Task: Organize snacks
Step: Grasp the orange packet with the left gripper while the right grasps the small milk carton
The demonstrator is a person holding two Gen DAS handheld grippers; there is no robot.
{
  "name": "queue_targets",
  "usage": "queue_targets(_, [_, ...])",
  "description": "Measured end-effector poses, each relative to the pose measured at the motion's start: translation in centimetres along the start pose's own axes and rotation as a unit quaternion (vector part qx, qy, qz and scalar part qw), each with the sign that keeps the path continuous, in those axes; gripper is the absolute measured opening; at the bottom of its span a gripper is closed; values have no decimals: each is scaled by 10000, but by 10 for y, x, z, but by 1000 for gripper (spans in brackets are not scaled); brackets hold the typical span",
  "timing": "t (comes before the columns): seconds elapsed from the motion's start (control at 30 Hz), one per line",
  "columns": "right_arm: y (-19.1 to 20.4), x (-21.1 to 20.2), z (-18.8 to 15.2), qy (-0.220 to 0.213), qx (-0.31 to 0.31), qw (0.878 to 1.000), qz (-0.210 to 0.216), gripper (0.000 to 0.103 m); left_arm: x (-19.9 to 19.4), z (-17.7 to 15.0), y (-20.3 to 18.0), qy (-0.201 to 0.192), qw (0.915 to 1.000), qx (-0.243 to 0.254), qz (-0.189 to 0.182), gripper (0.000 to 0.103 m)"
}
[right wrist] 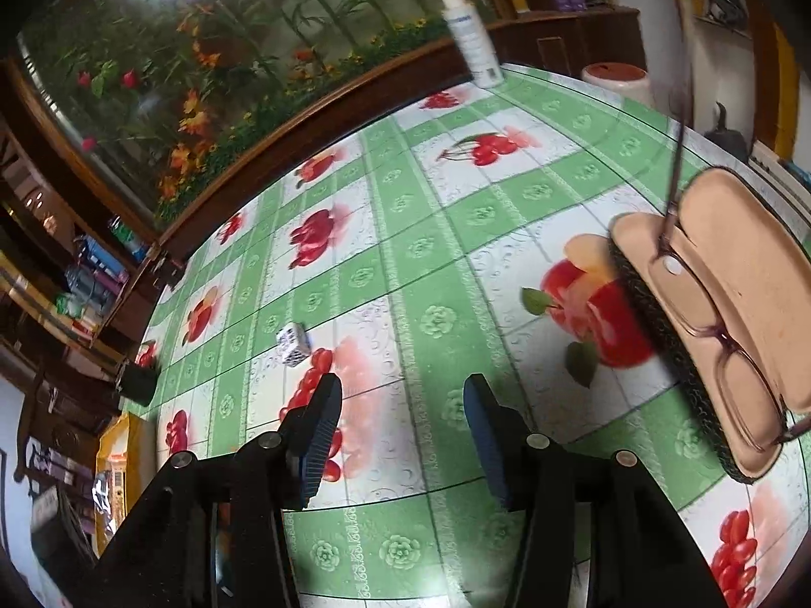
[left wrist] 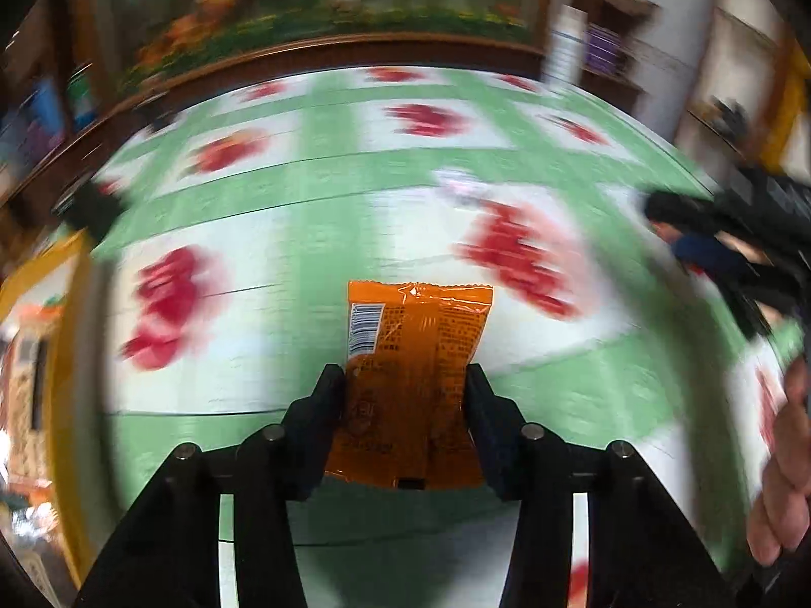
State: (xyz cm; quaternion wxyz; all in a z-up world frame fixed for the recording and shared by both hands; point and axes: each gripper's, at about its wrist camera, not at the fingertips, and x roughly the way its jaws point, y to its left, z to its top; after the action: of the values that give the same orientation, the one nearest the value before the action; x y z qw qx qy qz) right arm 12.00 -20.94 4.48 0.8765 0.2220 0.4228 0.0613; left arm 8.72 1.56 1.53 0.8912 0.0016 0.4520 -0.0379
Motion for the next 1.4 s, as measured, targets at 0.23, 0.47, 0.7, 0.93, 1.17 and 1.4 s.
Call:
queue_targets(0.23, [33, 30, 2, 358, -416, 9966, 622, 54, 7, 5, 18, -208, 9986, -281, 404, 48])
queue_targets(0.47, [77, 76, 19, 597, -1194, 9909, 157, 47, 8, 8, 24, -205, 9986, -324, 358, 50])
queue_targets(0.7, [93, 112, 26, 756, -1645, 9831, -287, 28, 9, 9, 23, -204, 9985, -342, 383, 51])
queue_targets(0.93, [84, 87, 7, 739, -1632, 9831, -388, 21, 9, 9, 25, -214, 9985, -384, 334, 50])
queue_targets(1.17, [64, 49, -33, 752, -1478, 9856, -333, 21, 9, 9, 22, -200, 9987, -317, 335, 52])
queue_targets(1.4, [66, 48, -39, 629, -1791, 9812, -337, 21, 10, 9, 19, -178, 9990, -202, 344, 57])
